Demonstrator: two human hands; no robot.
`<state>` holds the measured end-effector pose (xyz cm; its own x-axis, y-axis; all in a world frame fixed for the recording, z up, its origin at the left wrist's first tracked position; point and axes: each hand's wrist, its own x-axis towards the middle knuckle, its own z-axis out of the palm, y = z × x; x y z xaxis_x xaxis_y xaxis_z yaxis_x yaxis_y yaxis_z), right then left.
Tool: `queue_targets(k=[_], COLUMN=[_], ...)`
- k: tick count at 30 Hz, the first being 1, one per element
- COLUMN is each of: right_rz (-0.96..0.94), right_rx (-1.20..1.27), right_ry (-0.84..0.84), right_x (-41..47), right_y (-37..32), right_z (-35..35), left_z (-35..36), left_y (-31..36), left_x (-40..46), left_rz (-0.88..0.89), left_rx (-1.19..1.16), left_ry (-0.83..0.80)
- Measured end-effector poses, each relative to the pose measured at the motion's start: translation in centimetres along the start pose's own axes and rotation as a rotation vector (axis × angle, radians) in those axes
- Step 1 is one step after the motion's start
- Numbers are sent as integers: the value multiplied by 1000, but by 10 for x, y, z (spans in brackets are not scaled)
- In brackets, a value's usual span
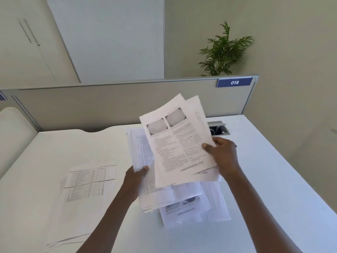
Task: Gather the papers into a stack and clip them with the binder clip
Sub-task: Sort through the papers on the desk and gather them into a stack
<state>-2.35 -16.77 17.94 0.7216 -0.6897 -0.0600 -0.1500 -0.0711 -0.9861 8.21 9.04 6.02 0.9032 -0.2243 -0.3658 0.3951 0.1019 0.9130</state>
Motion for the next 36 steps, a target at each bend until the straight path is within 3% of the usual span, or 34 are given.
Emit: queue_targets(k=[5, 15, 22, 27, 36], right_rz=[68, 18, 84, 49, 43], right_rx=[-6, -328, -189, -209, -215], right_ry=[-67, -219, -294, -304, -346], right_x=[-11, -14, -9, -11, -5], right_y=[23, 56, 69, 69, 81], right_z=[25, 46, 50, 57, 66], left_z=[5, 0, -3, -6, -17], left_y=[8, 11, 11, 16, 3], left_x=[-8, -11, -11, -9, -7], left_rz=[19, 1, -27, -107, 9], left_rx=[6, -2, -31, -220, -104], left_ry=[-68, -41, -62, -51, -61])
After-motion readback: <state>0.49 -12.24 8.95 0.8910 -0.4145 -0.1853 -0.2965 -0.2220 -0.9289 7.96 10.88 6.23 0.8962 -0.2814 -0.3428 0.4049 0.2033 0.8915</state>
